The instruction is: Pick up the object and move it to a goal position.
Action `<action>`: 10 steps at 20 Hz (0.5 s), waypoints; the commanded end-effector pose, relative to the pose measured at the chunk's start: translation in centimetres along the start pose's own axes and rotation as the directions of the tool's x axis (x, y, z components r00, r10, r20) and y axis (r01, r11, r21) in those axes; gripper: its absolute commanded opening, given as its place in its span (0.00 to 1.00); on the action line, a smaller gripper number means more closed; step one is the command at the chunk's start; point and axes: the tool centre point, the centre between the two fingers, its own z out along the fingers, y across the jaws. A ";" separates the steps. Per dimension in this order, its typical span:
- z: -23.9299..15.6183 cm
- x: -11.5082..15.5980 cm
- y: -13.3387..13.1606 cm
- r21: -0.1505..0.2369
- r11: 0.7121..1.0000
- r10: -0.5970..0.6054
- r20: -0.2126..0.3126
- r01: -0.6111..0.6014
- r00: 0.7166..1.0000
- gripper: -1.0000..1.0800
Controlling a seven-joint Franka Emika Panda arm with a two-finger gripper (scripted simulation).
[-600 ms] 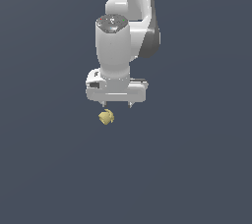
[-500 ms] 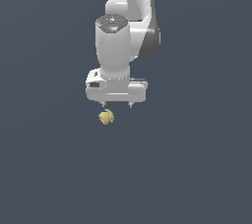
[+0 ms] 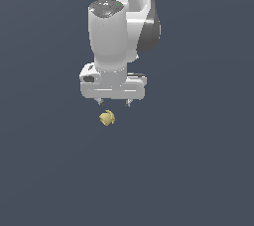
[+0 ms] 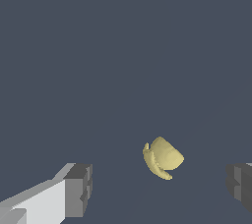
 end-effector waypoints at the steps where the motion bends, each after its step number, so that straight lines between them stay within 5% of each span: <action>1: 0.0 0.0 0.0 0.000 1.000 0.000 0.001 0.000 1.000 0.96; 10: 1.9 -0.6 0.5 0.003 0.996 0.090 0.014 -0.090 0.996 0.96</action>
